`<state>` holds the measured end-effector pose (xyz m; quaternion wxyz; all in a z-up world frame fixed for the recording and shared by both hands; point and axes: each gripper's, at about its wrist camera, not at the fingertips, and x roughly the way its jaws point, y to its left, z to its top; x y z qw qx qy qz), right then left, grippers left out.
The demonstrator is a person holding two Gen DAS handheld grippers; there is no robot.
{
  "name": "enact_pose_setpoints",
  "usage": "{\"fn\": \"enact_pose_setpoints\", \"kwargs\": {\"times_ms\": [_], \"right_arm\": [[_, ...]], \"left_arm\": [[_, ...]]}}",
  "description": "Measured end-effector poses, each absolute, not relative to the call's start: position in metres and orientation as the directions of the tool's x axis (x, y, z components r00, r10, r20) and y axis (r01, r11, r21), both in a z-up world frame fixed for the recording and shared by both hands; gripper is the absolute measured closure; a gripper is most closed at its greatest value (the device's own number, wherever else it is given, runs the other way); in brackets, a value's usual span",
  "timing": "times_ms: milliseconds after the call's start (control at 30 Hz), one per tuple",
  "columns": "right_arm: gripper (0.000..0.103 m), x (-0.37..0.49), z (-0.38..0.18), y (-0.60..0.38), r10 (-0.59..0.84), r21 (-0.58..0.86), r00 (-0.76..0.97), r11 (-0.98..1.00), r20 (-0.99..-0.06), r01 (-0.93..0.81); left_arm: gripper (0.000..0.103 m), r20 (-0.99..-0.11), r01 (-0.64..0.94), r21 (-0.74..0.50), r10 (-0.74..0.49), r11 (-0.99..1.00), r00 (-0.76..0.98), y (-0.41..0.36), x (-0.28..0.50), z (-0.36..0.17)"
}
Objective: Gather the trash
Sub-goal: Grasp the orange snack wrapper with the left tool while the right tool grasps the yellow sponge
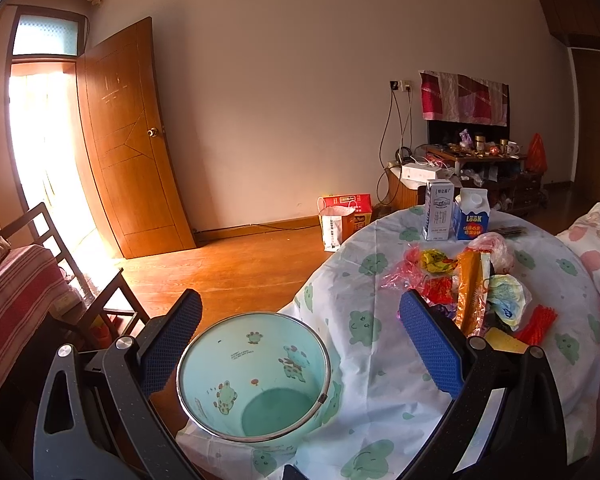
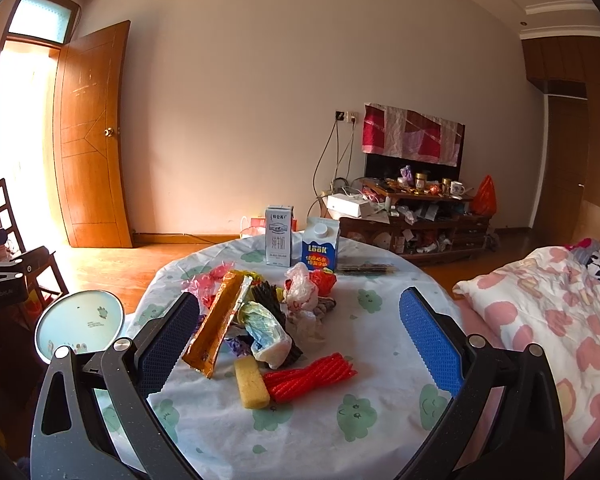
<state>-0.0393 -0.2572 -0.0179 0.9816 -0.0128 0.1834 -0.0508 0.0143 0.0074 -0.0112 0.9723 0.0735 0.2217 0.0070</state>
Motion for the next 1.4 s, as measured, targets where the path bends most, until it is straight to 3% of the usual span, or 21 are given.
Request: {"fn": "enact_pose_setpoints", "kwargs": {"times_ms": [167,433,867,967,1100,1167,1300,1400], "right_arm": [[0.005,-0.022,-0.049,-0.279,-0.153,-0.042,0.899,0.988,-0.411,0.149],[0.006,0.009,-0.116,-0.326,-0.267,-0.059,0.829,0.960,-0.491,0.274],[0.006,0.023,-0.160,-0.374,-0.333,-0.057,0.775,0.931,-0.538,0.360],[0.007,0.025,-0.166,-0.376,-0.324,-0.053,0.772,0.934,-0.547,0.354],[0.009,0.026,-0.169,-0.372,-0.315,-0.056,0.772,0.938,-0.552,0.342],[0.009,0.026,-0.168,-0.371,-0.312,-0.053,0.773,0.939,-0.552,0.341],[0.011,0.024,-0.163,-0.368,-0.305,-0.043,0.781,0.940,-0.545,0.337],[0.021,0.024,-0.157,-0.364,-0.280,-0.020,0.795,0.947,-0.539,0.320]], "left_arm": [[0.006,-0.453,0.012,0.173,0.069,0.985,0.889,0.000,0.028,-0.039],[0.006,-0.573,0.082,0.117,0.000,0.990,0.820,-0.036,0.070,-0.106],[0.007,-0.618,0.232,0.108,-0.118,0.967,0.777,-0.111,0.097,-0.155],[0.025,-0.638,0.283,0.093,-0.161,0.955,0.753,-0.122,0.101,-0.163],[0.090,-0.664,0.374,0.055,-0.246,0.926,0.706,-0.132,0.099,-0.168],[0.098,-0.656,0.397,0.063,-0.262,0.916,0.708,-0.135,0.095,-0.167],[0.098,-0.637,0.419,0.066,-0.285,0.906,0.716,-0.133,0.083,-0.157],[0.099,-0.623,0.416,0.059,-0.293,0.907,0.725,-0.123,0.074,-0.144]]}}
